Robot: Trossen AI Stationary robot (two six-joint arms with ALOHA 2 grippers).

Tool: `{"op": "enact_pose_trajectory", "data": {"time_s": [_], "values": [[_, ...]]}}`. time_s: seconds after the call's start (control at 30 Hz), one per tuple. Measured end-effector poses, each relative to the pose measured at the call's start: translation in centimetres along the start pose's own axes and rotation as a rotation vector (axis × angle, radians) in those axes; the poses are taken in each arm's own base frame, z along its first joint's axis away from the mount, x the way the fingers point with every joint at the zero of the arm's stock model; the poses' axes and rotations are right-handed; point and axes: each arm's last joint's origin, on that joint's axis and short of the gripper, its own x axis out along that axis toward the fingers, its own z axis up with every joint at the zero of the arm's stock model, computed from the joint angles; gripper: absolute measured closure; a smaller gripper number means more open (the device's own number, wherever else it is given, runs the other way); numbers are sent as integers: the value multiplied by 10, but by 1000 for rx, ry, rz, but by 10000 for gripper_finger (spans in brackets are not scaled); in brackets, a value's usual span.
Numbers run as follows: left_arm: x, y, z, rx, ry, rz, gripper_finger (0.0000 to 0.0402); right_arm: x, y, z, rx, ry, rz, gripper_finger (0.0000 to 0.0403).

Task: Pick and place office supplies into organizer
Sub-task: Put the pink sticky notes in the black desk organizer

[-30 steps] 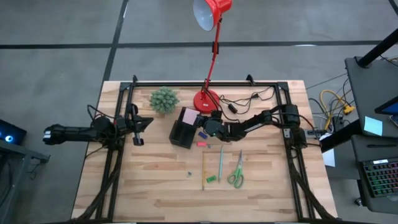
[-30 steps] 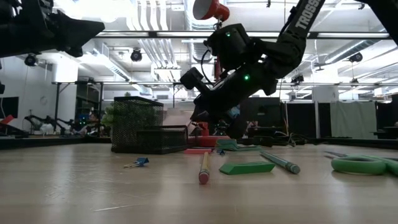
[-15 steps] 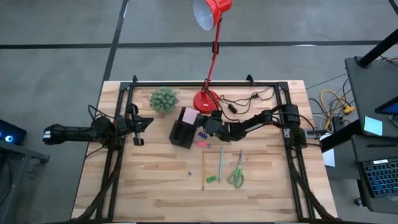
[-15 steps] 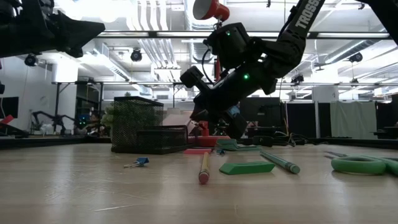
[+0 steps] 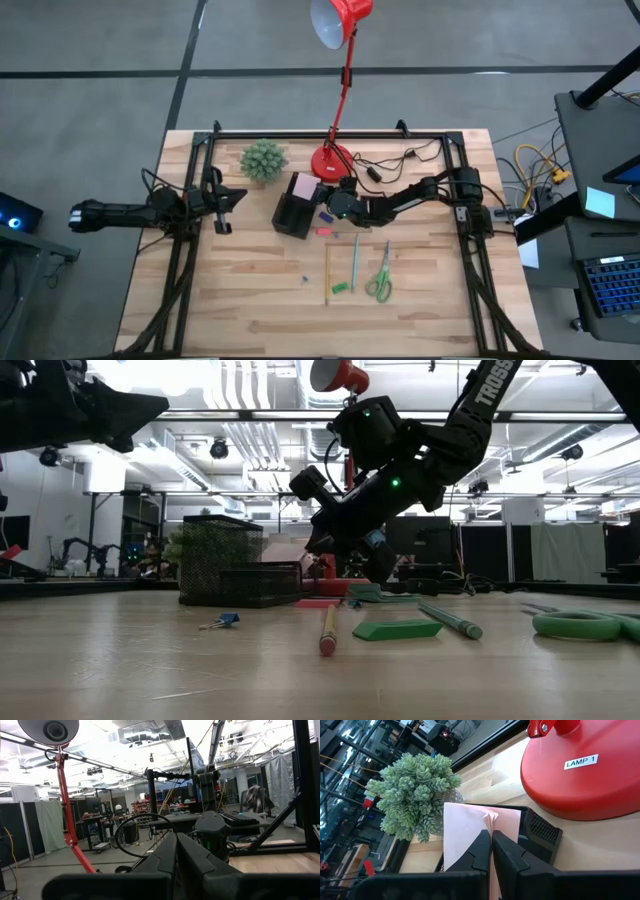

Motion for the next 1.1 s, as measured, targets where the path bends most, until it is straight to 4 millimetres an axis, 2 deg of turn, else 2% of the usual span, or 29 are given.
{"op": "enact_pose_trajectory", "data": {"time_s": [0.43, 1.1], "values": [[0, 0, 0, 0, 0, 0, 402, 2, 16, 2, -33, 20, 43, 394], [0, 0, -1, 1, 7, -2, 402, 2, 7, -1, -81, 51, -8, 394]]}}
